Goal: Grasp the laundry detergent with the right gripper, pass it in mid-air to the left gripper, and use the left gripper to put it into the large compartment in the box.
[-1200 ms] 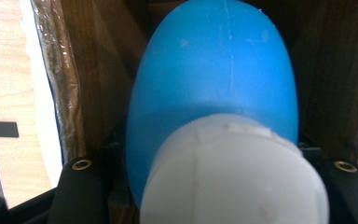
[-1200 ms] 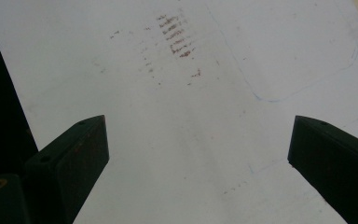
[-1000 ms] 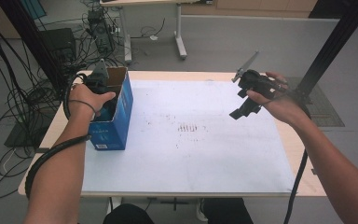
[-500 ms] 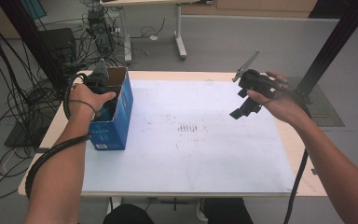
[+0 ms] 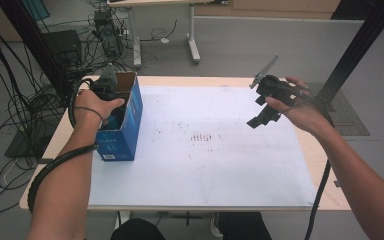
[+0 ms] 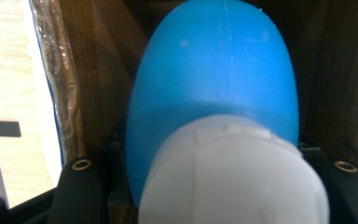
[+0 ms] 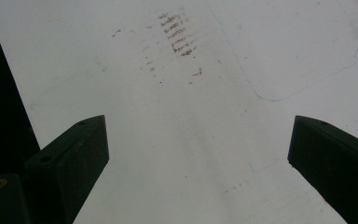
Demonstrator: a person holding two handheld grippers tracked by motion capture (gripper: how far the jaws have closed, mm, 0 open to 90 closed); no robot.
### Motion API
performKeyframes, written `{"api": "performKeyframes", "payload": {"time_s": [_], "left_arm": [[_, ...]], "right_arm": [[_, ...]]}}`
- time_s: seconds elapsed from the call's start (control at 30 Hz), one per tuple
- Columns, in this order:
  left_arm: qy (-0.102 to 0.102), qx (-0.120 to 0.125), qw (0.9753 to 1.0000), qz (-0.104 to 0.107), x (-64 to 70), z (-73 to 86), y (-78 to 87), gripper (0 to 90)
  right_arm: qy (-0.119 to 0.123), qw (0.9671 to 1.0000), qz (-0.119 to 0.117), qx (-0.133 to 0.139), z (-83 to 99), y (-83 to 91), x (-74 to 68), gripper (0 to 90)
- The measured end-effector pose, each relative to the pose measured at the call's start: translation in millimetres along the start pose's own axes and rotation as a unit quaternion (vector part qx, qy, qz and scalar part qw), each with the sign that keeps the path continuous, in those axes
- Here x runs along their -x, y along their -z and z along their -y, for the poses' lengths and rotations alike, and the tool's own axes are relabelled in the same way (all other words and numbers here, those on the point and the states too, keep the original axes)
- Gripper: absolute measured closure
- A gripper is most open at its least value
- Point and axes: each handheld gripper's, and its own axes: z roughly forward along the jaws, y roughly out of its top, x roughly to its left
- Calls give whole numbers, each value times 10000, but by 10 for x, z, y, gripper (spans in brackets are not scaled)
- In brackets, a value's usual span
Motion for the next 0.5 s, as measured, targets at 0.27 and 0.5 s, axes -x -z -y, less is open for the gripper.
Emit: {"api": "performKeyframes", "payload": {"time_s": [0.27,0.5], "left_arm": [[-3,-15,10000,-12,12,-5,1,366],[-12,-19,10000,-20,18,-7,2,367]], "right_arm": [[9,10000,-11,-8,5,-5,-3,51],[-15,10000,-5,10,22,8,0,50]]}}
